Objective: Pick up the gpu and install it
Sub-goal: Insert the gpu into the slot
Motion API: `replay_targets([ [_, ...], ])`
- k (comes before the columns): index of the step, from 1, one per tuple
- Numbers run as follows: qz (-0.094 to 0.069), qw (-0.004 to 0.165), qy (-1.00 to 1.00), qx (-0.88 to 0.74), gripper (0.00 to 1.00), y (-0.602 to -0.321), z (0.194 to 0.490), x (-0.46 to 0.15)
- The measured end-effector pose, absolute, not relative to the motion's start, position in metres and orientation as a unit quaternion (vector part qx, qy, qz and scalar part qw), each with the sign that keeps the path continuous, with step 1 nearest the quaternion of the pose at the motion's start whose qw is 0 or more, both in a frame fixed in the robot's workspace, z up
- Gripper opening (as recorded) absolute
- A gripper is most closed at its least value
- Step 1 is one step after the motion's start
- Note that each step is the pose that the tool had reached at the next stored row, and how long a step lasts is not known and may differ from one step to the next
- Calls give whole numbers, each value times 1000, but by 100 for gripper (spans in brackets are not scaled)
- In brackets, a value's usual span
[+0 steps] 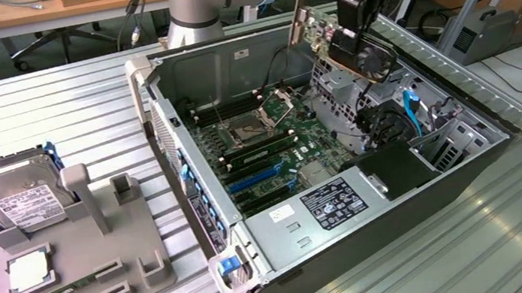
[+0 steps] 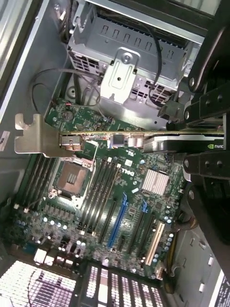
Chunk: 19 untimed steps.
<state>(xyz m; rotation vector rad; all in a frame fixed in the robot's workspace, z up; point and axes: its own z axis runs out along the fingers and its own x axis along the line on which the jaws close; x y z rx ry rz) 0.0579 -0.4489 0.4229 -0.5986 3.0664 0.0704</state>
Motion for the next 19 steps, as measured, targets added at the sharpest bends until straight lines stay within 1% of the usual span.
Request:
replay_targets([
  [19,24,4,922,-387,27,-449,423,58],
])
